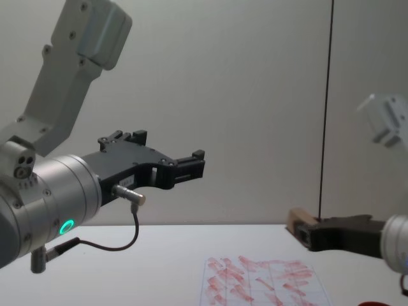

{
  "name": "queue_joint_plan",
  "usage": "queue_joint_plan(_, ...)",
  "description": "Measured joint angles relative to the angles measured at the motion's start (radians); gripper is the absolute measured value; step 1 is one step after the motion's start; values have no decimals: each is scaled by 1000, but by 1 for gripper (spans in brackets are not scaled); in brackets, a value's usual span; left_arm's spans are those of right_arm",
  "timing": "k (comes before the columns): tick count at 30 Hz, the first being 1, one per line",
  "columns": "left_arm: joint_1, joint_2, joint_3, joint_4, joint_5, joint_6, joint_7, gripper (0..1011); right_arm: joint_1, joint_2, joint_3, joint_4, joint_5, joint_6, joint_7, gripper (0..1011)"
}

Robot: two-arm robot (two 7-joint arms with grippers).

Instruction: Use the one hand to pick up the stamp and affix it onto the A4 paper.

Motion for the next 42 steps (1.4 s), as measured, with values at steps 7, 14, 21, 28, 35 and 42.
queue_joint_plan(7, 0, 0, 0, 0, 0, 0, 0, 993, 2, -23, -30, 1, -32, 9, 13, 220)
queue_joint_plan(14, 0, 0, 0, 0, 0, 0, 0, 993, 14, -46, -53, 40, -69, 25, 10, 220)
queue_joint_plan(21, 0, 0, 0, 0, 0, 0, 0, 993, 36, -73, -74, 112, -105, 28, -7, 220)
queue_joint_plan(28, 0, 0, 0, 0, 0, 0, 0, 993, 66, -100, -88, 196, -124, 13, -21, 220)
queue_joint_plan(35, 0, 0, 0, 0, 0, 0, 0, 993, 96, -123, -95, 278, -126, -11, -27, 220)
queue_joint_plan(42, 0, 0, 0, 0, 0, 0, 0, 993, 124, -142, -96, 354, -120, -31, -27, 220)
